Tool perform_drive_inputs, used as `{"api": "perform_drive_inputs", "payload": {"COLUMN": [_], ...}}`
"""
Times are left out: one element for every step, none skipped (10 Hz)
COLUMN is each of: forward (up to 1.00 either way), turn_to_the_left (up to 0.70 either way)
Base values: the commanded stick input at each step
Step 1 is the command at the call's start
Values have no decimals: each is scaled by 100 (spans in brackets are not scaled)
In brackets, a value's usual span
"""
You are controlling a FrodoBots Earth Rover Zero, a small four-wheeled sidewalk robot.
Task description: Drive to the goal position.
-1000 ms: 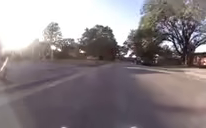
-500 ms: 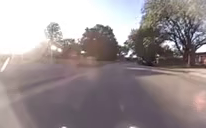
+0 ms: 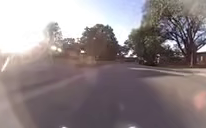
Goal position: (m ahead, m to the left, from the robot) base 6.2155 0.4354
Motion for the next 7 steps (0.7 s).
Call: {"api": "perform_drive_inputs", "payload": {"forward": [100,100,100,100,100,100,100], "turn_to_the_left": [0,0,0,0,2,1,0]}}
